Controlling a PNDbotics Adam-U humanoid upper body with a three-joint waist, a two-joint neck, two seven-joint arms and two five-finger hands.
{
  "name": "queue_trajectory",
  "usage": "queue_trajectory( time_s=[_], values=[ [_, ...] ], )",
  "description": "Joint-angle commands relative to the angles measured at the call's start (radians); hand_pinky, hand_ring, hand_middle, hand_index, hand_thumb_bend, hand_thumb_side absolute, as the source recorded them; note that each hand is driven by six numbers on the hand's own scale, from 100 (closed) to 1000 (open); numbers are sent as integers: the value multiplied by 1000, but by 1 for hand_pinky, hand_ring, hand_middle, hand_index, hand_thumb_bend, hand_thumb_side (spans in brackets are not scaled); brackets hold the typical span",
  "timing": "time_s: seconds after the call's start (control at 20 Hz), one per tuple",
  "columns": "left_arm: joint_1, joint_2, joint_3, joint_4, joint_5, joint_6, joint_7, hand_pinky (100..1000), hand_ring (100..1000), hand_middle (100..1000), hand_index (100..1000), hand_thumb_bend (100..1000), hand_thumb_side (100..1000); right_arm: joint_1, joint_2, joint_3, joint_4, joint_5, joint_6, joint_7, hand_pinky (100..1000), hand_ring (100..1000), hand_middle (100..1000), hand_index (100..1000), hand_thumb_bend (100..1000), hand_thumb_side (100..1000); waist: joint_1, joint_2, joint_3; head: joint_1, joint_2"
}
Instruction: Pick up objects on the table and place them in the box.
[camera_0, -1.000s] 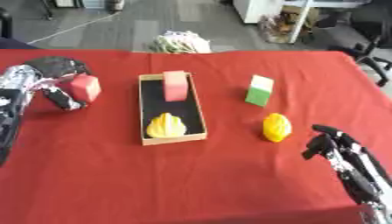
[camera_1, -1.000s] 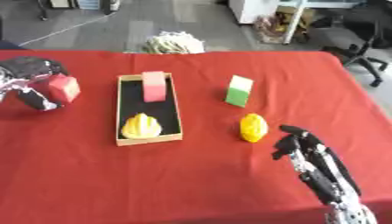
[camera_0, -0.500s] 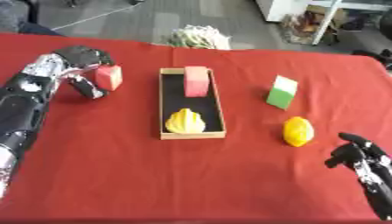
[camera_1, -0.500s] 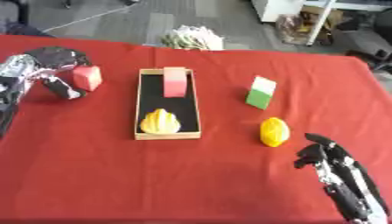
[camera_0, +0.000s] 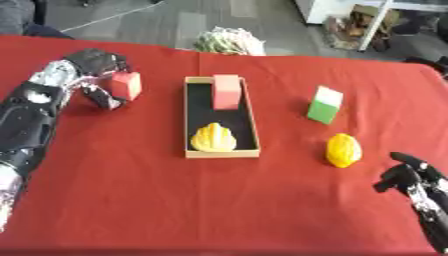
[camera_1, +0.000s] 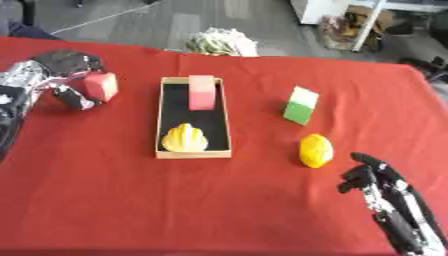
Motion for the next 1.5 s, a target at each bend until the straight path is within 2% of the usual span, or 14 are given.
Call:
queue_trajectory(
  time_s=[0.05, 0.25, 0.5, 0.8, 1.0, 1.25, 1.5],
  values=[
    [-12, 20, -2, 1, -21, 12, -4, 624, 574, 563, 694, 295, 337, -7, -7, -4, -13, -6, -1, 2, 594, 500, 542, 822, 100, 538, -12, 2, 1, -2, -4],
    [-9, 17, 0, -26, -18, 18, 52, 513, 469, 448, 602, 235, 279, -7, -9, -4, -12, -6, -2, 1, 595, 500, 543, 822, 100, 533, -12, -1, 3, -6, -4],
    [-20, 29, -6, -49, 14, 1, 134, 499, 456, 427, 583, 188, 255, -9, -12, -6, -11, -5, -3, 2, 595, 500, 543, 823, 100, 529, -8, -4, 9, -11, -4],
    [-47, 50, -31, -123, 102, -63, 144, 510, 457, 423, 584, 107, 231, -11, -19, -12, -12, -1, -4, -2, 596, 500, 543, 823, 100, 523, 2, -7, 19, -28, -4],
    [-58, 42, -70, -195, 185, -114, 128, 509, 455, 421, 582, 100, 224, -11, -21, -13, -12, 0, -4, -1, 596, 500, 544, 823, 100, 521, 6, -10, 18, -49, -4],
    [-72, 11, -142, -287, 334, -152, 40, 508, 456, 422, 583, 100, 226, -8, -24, -11, -10, 0, -5, 1, 596, 501, 544, 823, 100, 520, 8, -15, 10, -57, -4],
    [-70, -46, -181, -300, 376, -175, -41, 511, 460, 429, 588, 100, 244, -8, -23, -8, -9, -3, -4, 5, 597, 501, 544, 822, 100, 521, 7, -18, 4, -57, -4]
  ],
)
